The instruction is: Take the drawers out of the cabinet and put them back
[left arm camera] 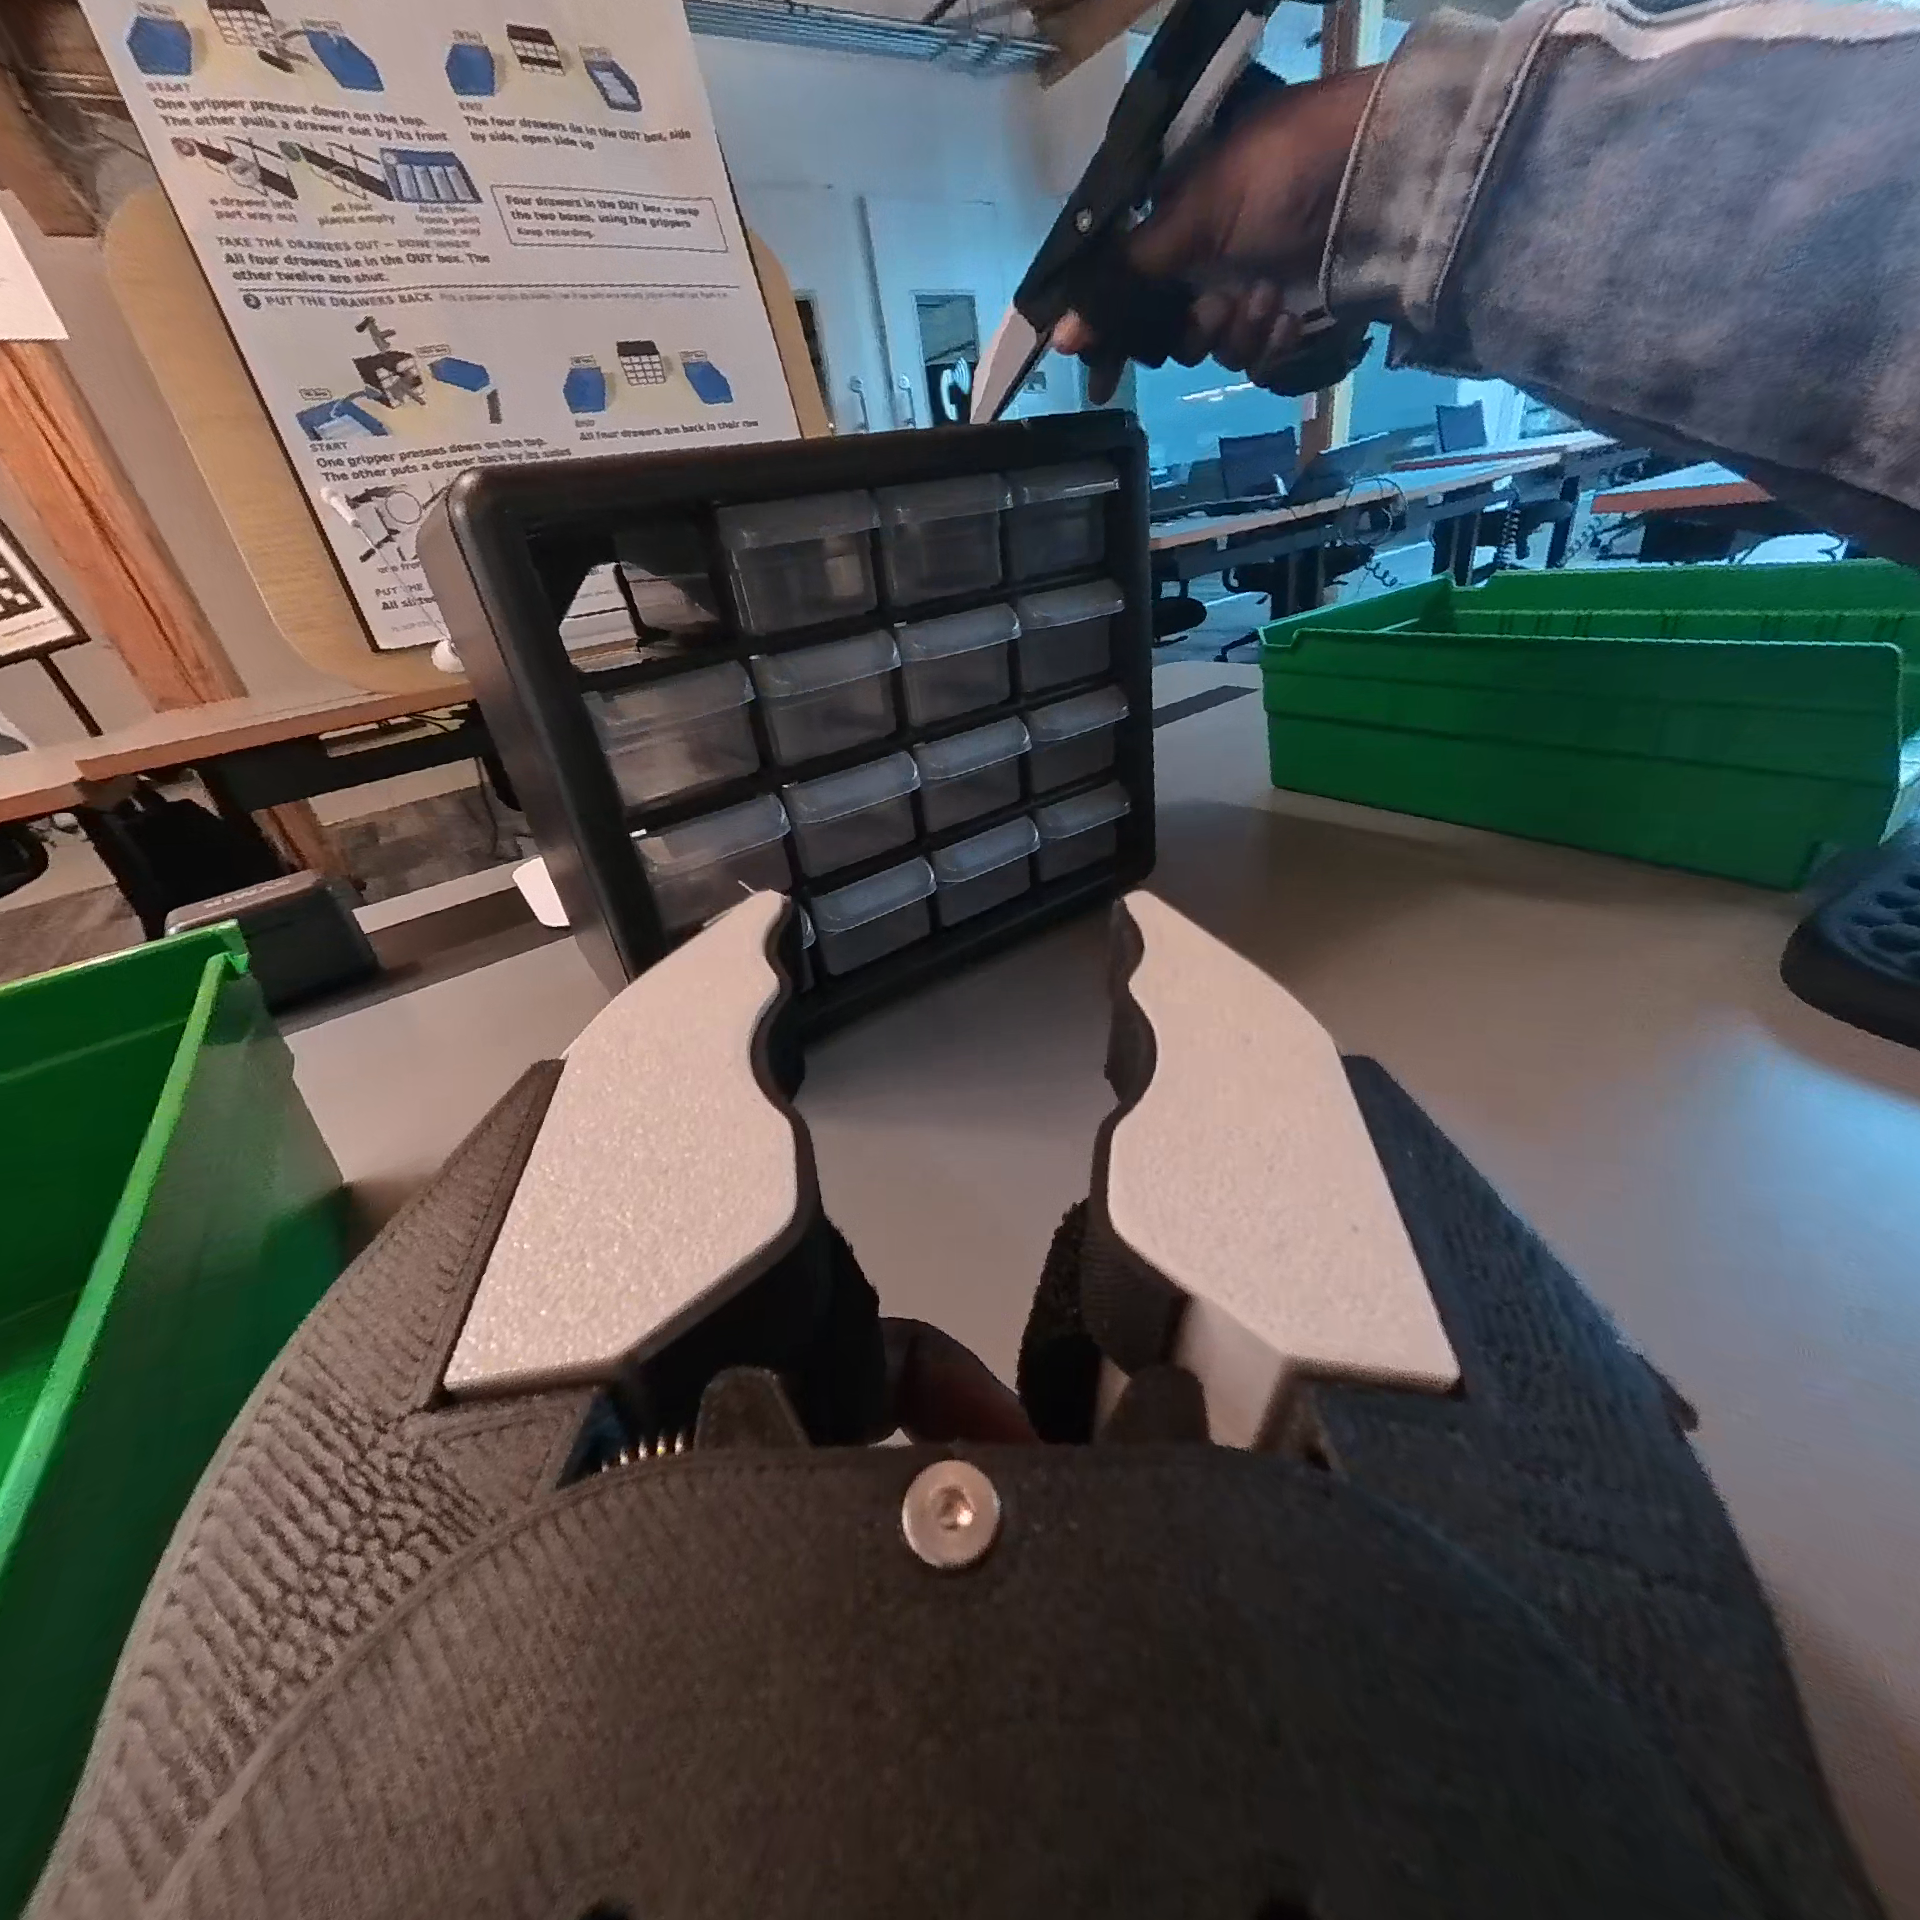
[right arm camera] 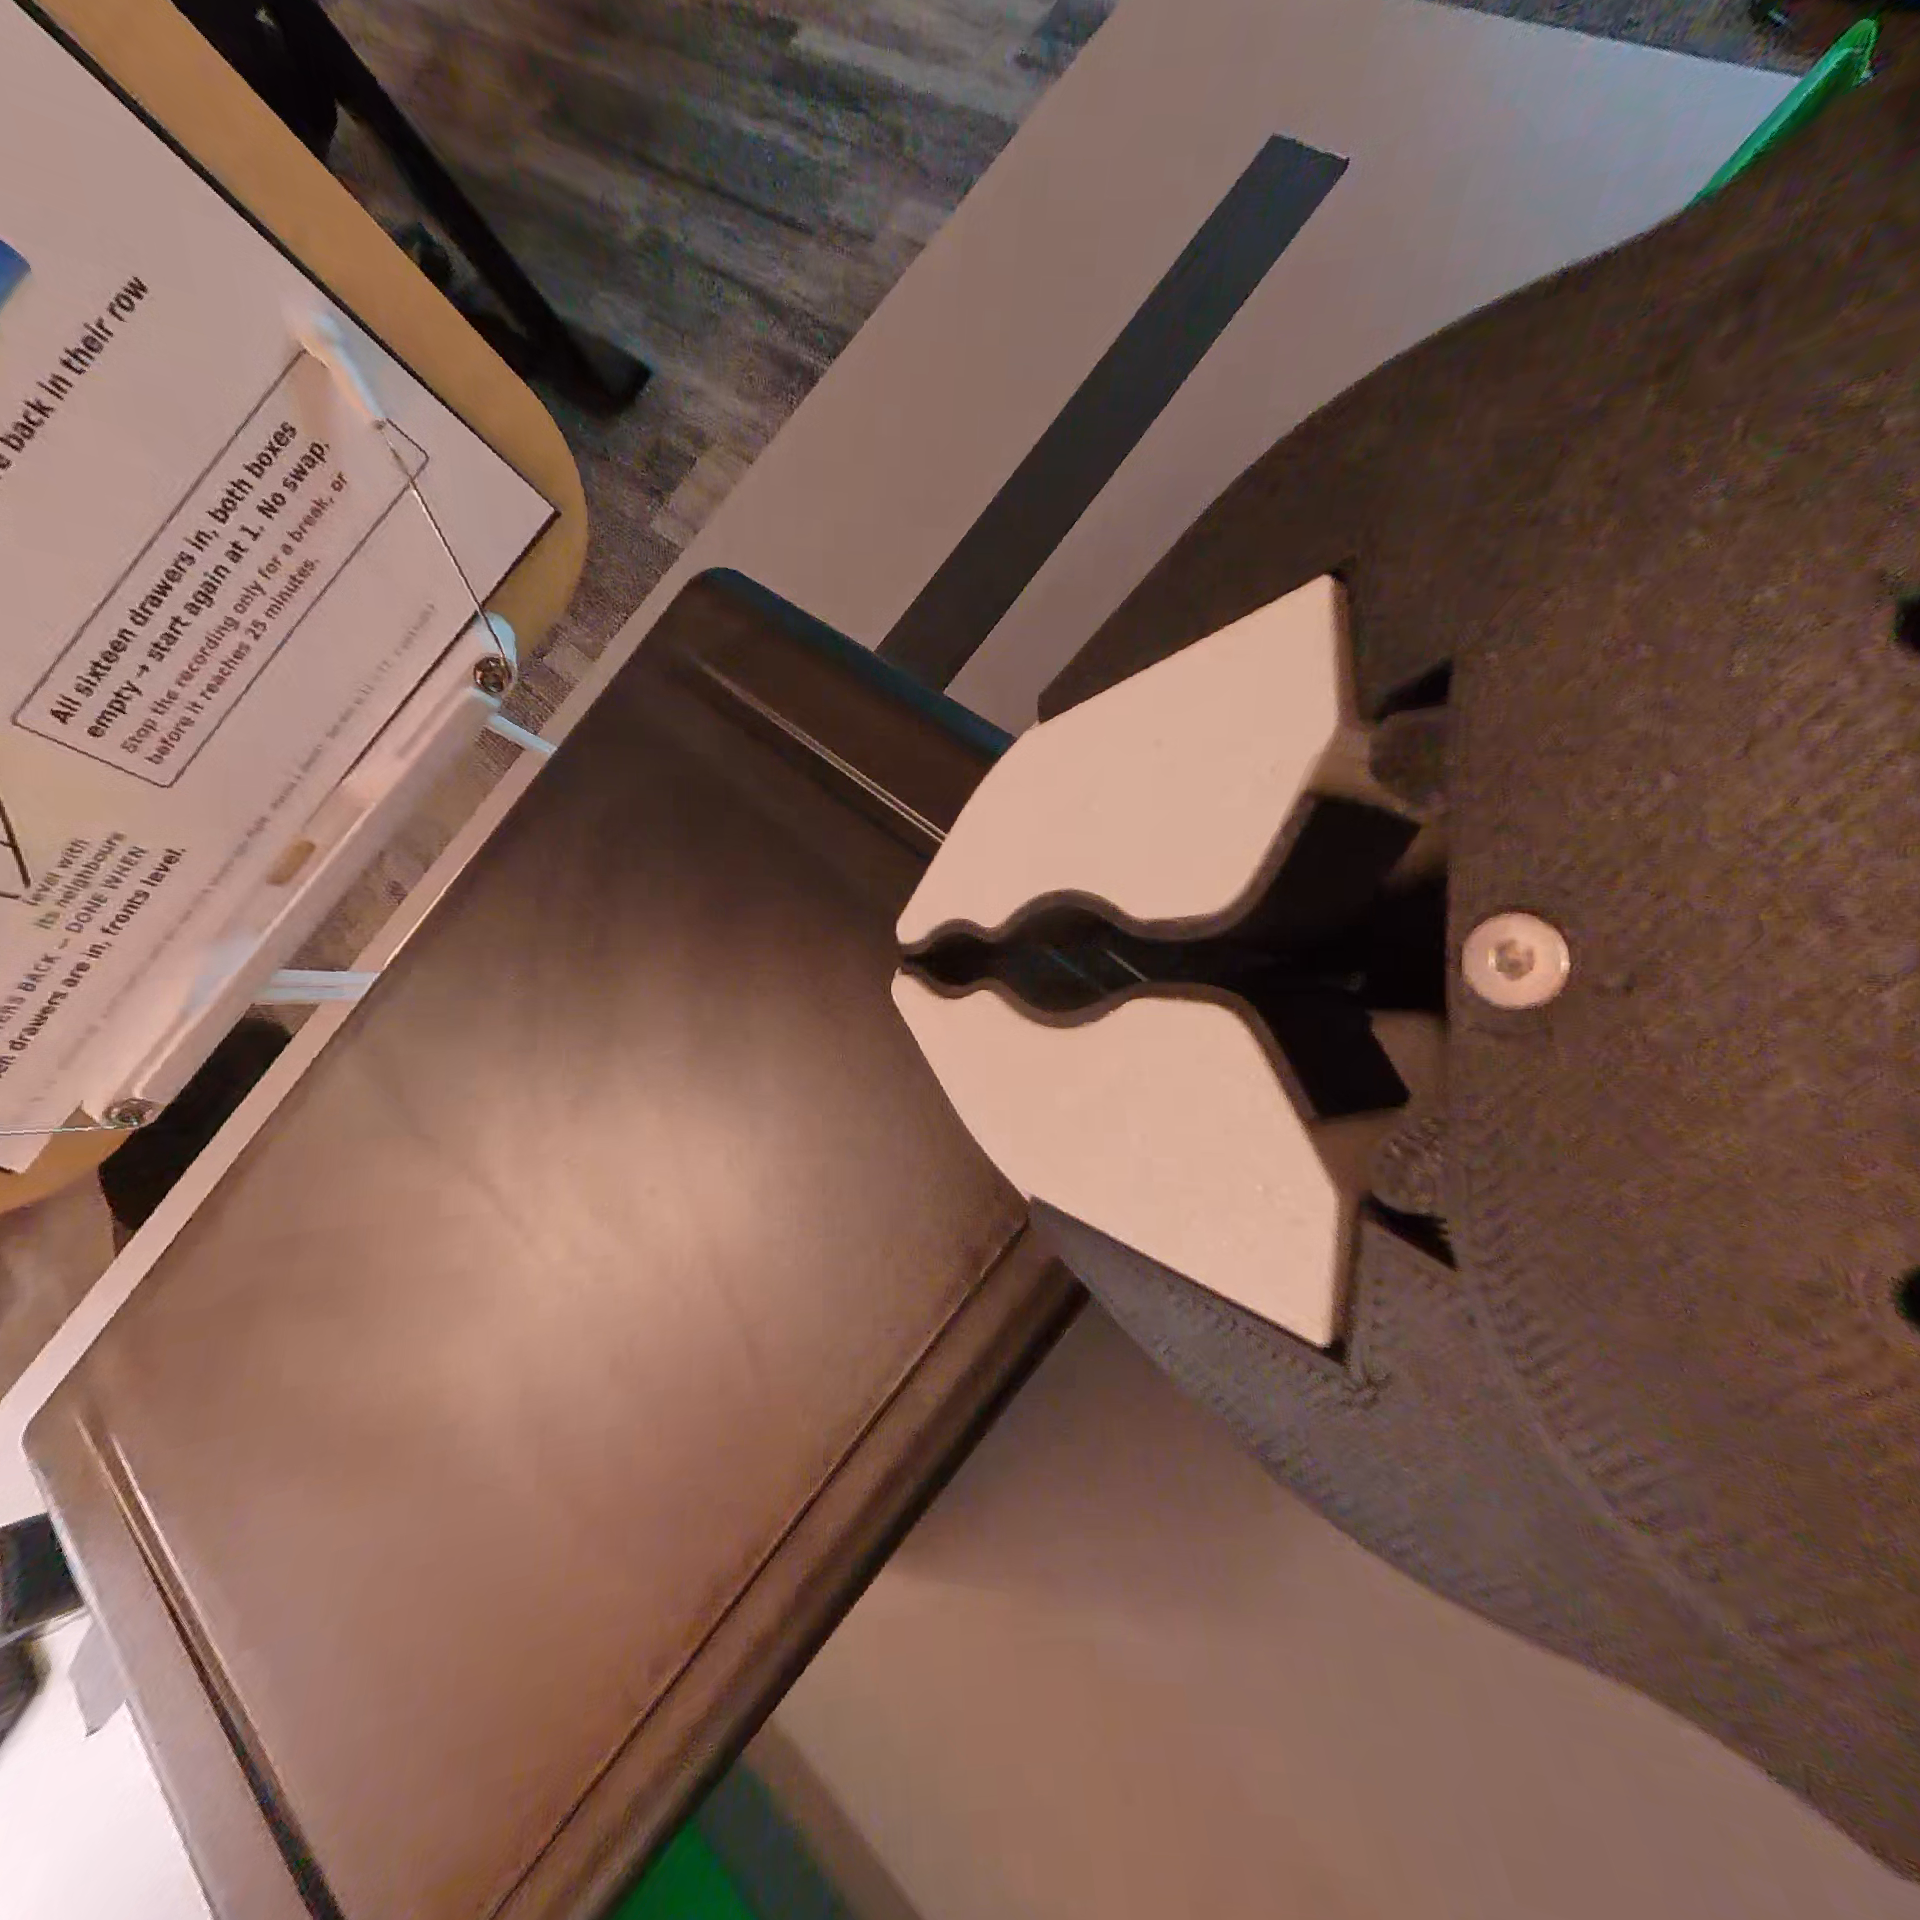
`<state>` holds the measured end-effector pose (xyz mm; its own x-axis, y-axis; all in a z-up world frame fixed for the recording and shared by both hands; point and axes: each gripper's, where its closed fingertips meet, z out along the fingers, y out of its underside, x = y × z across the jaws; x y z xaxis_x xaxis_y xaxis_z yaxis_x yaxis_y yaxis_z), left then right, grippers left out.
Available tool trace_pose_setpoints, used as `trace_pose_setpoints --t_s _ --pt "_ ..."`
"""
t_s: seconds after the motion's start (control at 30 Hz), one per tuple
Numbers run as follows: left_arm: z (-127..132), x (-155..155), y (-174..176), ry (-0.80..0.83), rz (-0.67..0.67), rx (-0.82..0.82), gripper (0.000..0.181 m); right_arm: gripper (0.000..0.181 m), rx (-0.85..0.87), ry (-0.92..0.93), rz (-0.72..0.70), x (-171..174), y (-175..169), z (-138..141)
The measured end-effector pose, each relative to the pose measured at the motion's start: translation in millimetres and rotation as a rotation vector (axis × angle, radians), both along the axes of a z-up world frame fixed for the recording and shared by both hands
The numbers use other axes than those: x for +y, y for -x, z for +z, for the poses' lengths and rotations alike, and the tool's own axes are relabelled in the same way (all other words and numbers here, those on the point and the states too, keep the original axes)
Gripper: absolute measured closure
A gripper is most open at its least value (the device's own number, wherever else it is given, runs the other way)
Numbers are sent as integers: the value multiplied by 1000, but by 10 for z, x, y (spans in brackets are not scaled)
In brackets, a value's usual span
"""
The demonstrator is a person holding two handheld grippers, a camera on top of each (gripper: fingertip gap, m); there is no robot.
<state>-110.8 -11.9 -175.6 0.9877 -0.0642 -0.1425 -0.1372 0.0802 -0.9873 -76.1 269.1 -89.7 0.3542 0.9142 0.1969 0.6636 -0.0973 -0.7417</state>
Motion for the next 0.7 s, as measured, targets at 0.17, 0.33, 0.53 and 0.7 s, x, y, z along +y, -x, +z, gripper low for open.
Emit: trace_pose_setpoints --t_s 0.17,0.33,0.53,0.7 --pt "44 85 -65 37 37 157 121 181 14 -15 -23 -3 -5 -1" --pt "513 381 -216 -1 56 361 118 180 26 -18 -42 -4 -7 -2" --pt "873 1169 216 -125 453 1032 140 180 3 -30 -53 -3 -7 -2" --pt "587 1633 300 -38 458 1234 153 180 16 -36 -48 -2 -6 -1"
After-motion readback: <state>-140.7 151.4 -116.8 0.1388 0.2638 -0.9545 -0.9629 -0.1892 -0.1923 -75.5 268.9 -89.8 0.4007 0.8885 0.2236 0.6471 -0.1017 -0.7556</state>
